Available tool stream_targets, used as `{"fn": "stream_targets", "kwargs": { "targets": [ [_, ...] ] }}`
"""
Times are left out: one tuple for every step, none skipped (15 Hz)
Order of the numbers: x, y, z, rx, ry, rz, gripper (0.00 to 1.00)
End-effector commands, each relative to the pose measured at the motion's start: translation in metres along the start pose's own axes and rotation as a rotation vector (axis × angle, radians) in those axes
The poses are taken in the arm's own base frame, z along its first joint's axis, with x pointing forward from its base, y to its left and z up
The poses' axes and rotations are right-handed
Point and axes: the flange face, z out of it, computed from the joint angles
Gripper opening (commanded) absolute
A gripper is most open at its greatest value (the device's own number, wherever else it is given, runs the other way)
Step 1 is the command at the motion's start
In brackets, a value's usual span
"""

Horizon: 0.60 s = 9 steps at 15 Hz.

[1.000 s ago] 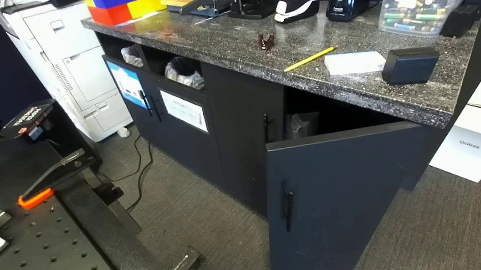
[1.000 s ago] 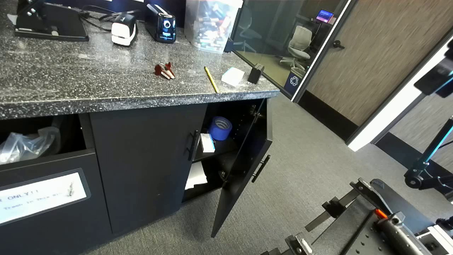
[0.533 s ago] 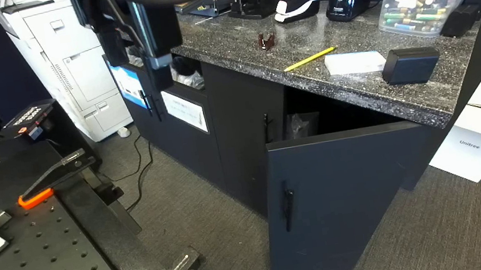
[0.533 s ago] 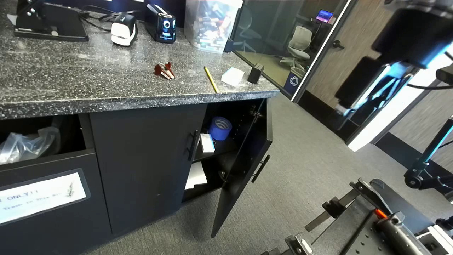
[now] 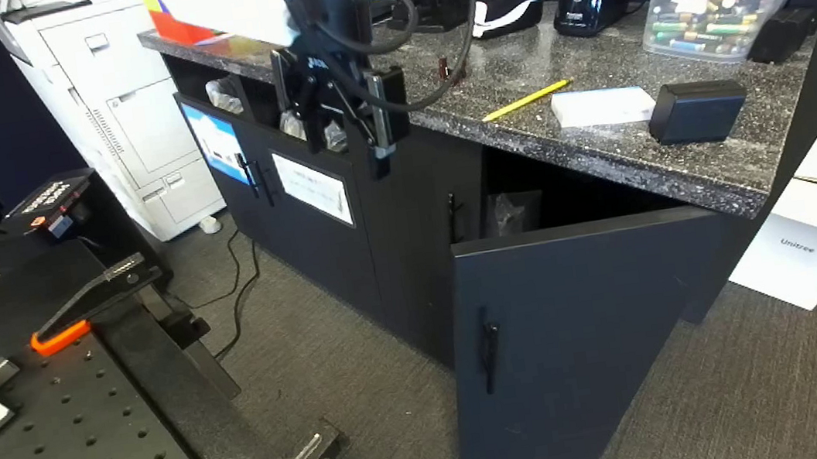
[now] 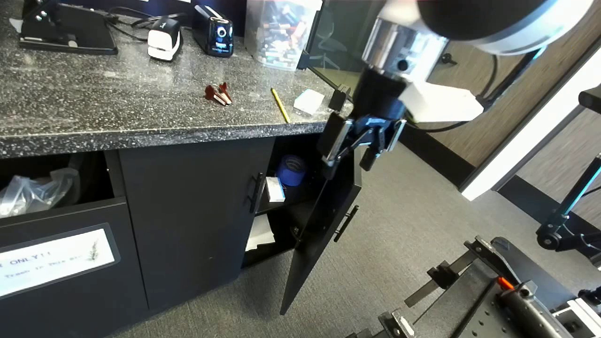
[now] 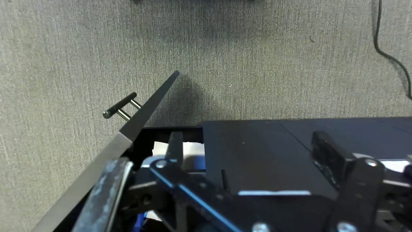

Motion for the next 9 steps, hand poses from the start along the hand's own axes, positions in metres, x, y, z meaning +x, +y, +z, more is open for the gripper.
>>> {"fn": "stream_targets", "kwargs": {
  "targets": [
    [0.058,-0.014,0.048,-0.039,-0.001,-0.008,1.00],
    [0.069,-0.020,0.061,-0.049,0.006,-0.013,1.00],
    [0.080,-0.025,0.074,-0.059,0.012,-0.016,1.00],
    [0.090,-0.032,0.086,-0.076,0.024,-0.019,1.00],
    [0.099,-0.038,0.097,-0.087,0.030,-0.022,1.00],
    [0.108,-0.045,0.108,-0.108,0.046,-0.018,1.00],
    [0.117,-0.050,0.118,-0.124,0.060,0.001,1.00],
    [0.124,-0.056,0.129,-0.135,0.073,0.031,1.00],
    [0.131,-0.061,0.138,-0.143,0.087,0.059,1.00]
  ]
}}
